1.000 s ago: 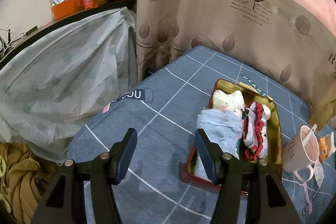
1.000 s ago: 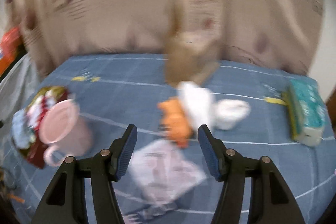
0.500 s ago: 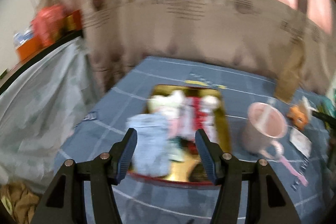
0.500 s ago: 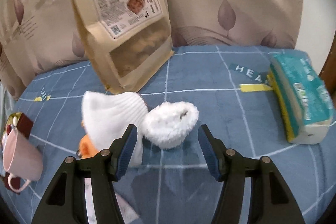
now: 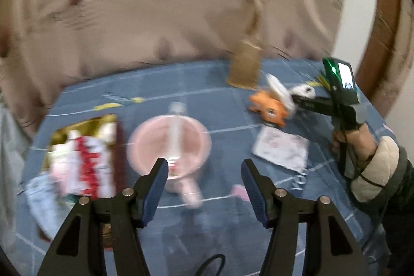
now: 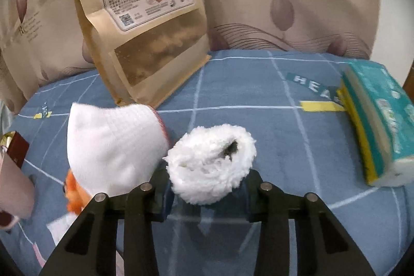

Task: Organize soft objects
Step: 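Lift the white fluffy sock with the right gripper while the left reaches toward the printed sachet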

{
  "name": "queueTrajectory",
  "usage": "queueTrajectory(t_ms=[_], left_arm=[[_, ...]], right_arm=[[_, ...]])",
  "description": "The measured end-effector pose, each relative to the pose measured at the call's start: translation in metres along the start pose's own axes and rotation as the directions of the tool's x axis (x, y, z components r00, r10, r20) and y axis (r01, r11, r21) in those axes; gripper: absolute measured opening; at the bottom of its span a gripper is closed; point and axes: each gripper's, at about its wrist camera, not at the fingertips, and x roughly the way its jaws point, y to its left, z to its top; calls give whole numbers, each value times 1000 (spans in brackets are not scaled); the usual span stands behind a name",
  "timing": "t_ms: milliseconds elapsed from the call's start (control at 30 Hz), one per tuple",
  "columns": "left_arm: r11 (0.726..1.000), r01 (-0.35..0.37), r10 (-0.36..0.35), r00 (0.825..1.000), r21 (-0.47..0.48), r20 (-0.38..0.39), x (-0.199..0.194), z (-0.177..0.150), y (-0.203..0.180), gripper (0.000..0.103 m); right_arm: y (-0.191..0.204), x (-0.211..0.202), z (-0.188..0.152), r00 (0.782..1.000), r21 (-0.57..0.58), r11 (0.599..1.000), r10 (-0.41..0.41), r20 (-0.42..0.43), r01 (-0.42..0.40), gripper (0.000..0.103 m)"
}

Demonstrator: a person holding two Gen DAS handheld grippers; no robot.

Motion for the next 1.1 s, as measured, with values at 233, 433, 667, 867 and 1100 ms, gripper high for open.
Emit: queueTrajectory(t_ms=[233, 433, 667, 867, 1100], left_arm=[[987, 163, -160, 980, 14, -118, 51, 7, -55, 60], [976, 192, -211, 956, -106, -205, 92, 20, -89, 62], [933, 70, -185, 935, -353, -304, 136, 32, -103, 63], [876, -74, -106, 934, -476, -340, 156, 33, -113, 64], [829, -204, 18, 940, -520, -341, 171, 34, -127, 73]], right_arm=[[-41, -33, -34, 999, 37, 998, -49, -14, 49, 37], [-54, -40, -43, 999, 62, 998, -24, -21, 25, 37], [-60, -35, -42, 999, 91, 995, 31, -29, -29, 37], [-66, -33, -43, 997, 130, 989, 75, -26, -71, 37], [-72, -34, -44, 993, 160, 981, 112, -22, -107, 37]])
